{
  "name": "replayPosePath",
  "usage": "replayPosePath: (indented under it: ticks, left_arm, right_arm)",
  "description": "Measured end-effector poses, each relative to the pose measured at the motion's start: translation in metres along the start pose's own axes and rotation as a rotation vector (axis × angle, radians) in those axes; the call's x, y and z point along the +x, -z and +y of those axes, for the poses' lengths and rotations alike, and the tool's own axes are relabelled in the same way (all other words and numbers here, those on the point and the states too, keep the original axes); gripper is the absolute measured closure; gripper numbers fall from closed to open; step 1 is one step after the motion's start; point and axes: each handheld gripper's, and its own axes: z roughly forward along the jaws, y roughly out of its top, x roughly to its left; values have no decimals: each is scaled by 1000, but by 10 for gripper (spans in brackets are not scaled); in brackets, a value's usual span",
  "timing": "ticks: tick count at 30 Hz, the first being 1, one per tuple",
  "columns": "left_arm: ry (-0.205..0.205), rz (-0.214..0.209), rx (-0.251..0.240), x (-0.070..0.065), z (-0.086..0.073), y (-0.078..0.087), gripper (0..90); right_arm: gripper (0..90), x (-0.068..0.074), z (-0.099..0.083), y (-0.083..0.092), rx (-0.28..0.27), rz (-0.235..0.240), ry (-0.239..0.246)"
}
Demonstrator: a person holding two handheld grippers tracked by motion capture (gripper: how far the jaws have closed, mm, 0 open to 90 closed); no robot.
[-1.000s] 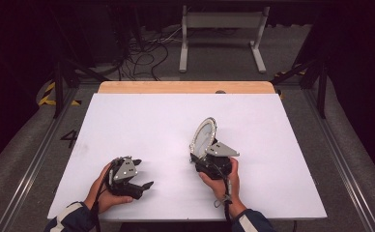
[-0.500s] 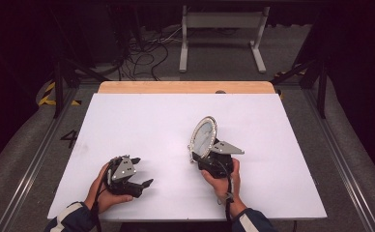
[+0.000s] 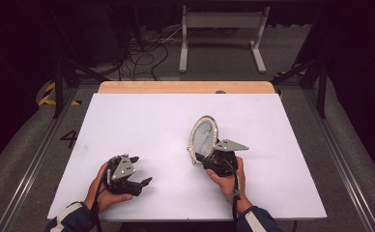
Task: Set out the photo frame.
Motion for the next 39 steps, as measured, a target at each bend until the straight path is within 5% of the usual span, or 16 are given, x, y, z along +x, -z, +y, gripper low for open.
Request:
replayPosePath:
  ticks: [7, 12, 20, 25, 31, 34, 39]
  left_arm:
    - [-1, -7, -1, 0, 0, -2, 182]
    - [-8, -5, -10, 1, 2, -5, 190]
    - [15, -34, -33, 15, 25, -32, 185]
    - [-19, -55, -82, 18, 46, -43, 332]
    - [29, -85, -95, 30, 65, -60, 559]
    - [17, -111, -105, 32, 70, -67, 548]
    - [20, -104, -89, 31, 78, -77, 382]
  right_arm:
    - [671, 2, 1, -5, -22, -20, -3]
    - [674, -5, 0, -8, -31, 20, -38]
    - [746, -10, 1, -6, -13, 46, -40]
    - [755, -10, 1, -5, -6, 48, -24]
    - [760, -13, 3, -4, 17, 61, -17]
    - [766, -14, 4, -2, 29, 71, -11]
    - [770, -17, 5, 0, 46, 93, -4]
